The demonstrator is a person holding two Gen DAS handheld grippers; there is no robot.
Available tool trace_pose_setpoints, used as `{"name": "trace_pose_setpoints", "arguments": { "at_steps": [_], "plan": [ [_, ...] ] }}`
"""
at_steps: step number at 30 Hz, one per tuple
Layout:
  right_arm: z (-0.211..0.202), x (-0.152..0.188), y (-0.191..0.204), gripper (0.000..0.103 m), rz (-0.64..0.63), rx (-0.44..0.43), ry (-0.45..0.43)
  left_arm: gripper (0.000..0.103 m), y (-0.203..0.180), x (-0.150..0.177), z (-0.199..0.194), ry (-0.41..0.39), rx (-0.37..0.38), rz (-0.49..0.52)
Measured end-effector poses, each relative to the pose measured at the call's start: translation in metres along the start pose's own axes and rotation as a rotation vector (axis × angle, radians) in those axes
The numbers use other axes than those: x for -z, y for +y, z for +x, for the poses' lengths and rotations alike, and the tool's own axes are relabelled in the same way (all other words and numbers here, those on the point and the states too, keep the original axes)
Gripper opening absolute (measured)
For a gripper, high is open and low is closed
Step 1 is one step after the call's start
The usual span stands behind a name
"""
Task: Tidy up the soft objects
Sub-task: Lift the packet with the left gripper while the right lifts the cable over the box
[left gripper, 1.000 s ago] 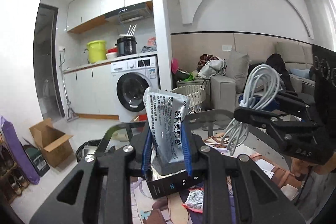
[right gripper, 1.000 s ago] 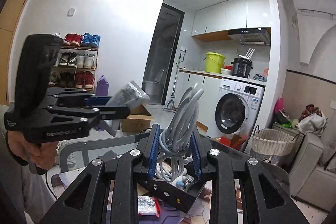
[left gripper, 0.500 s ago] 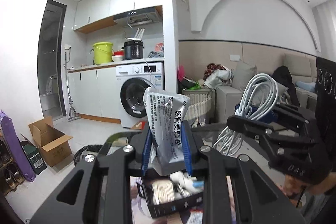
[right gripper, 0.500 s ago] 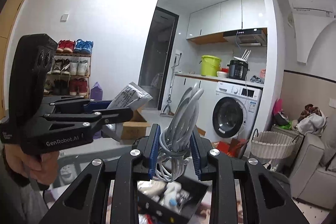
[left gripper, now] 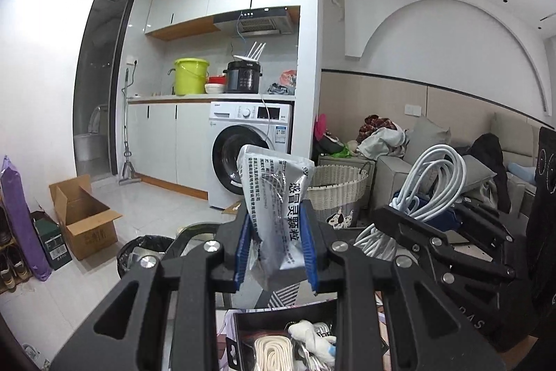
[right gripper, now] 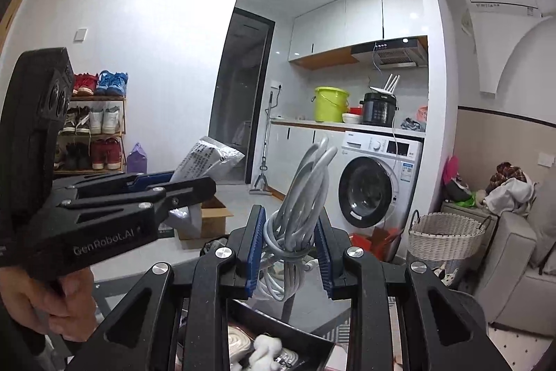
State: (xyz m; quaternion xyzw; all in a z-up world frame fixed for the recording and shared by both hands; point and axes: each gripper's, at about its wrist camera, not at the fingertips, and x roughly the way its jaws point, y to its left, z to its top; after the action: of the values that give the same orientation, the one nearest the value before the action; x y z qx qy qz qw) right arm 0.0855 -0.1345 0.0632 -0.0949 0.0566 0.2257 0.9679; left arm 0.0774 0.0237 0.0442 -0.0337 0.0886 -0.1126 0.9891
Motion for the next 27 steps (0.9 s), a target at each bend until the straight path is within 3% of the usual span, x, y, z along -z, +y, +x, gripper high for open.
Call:
{"name": "trace_pose_setpoints", "arguments": {
  "at_steps": [9,16,27],
  "plan": [
    [0.004,0.000,-0.003,0.028,0.005,0.020,0.023,0.025,-0.001,0.002,0.010,0.053,0.000,0.005],
    [0.028,0.008,-0.009,0.028,0.020,0.032,0.176,0.025,0.000,0.005,0.027,0.161,0.000,-0.011],
    [0.081,0.055,-0.014,0.028,0.020,-0.013,0.519,0.025,0.011,0.032,0.069,0.412,0.016,-0.108]
  ]
}}
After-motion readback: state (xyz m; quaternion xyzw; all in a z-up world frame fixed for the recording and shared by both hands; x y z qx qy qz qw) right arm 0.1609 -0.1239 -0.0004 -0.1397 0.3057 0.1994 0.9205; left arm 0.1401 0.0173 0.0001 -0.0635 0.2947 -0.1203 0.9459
